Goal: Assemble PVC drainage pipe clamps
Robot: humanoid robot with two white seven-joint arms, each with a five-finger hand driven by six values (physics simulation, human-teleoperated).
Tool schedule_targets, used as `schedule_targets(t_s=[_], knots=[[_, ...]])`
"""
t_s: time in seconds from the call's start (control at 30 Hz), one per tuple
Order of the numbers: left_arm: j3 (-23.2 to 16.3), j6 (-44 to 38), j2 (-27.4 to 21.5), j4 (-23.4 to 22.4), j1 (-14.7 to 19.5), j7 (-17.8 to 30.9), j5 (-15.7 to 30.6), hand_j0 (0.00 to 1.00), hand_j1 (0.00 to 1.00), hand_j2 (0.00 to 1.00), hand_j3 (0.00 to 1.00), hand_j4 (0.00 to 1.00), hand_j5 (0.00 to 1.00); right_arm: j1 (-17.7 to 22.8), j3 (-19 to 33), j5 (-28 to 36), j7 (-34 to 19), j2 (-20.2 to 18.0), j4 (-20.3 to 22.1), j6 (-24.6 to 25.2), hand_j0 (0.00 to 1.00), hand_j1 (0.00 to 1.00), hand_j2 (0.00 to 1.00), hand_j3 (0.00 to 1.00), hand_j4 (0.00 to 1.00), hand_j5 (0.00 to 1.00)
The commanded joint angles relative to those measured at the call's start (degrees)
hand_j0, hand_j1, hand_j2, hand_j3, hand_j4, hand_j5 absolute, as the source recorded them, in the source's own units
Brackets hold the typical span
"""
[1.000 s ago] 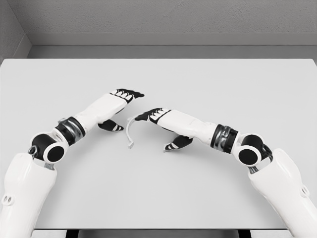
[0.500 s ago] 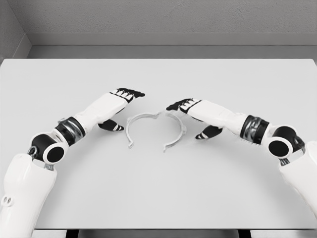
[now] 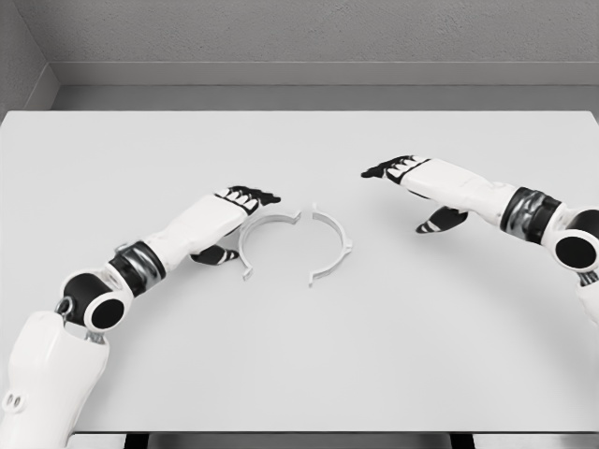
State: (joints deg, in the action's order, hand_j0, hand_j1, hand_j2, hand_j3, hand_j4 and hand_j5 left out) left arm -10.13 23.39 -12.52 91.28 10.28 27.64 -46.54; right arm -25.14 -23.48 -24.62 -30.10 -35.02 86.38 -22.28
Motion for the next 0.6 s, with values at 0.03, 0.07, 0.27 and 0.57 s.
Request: schedule_targets(t_s=[0.03,0.07,0.27,0.57], knots=[[-0.16,-0.10,-0.05,0.74,0.00,0.05,0.48,1.00,1.00,1.00,1.00,1.00,1.00,0.00,0.01,0.27,0.04,-0.66,-0.15,0.22,1.00,1.00,1.00,1.00,1.00,1.00],[-0.33,-0.10,-0.05,1.36,-0.53,0.05,0.48,1.00,1.00,1.00,1.00,1.00,1.00,0.00,0.01,0.27,-0.05,-0.57,-0.07,0.22,1.00,1.00,1.00,1.00,1.00,1.00],[-0.33,-0.01,-0.05,3.20,-1.58,0.05,0.48,1.00,1.00,1.00,1.00,1.00,1.00,0.09,0.01,0.19,-0.05,-0.66,-0.07,0.04,1.00,1.00,1.00,1.00,1.00,1.00],[-0.16,-0.18,-0.22,3.47,-1.67,0.05,0.57,1.00,1.00,1.00,1.00,1.00,1.00,-0.09,0.37,0.27,-0.14,-1.10,-0.15,0.22,1.00,1.00,1.00,1.00,1.00,1.00]])
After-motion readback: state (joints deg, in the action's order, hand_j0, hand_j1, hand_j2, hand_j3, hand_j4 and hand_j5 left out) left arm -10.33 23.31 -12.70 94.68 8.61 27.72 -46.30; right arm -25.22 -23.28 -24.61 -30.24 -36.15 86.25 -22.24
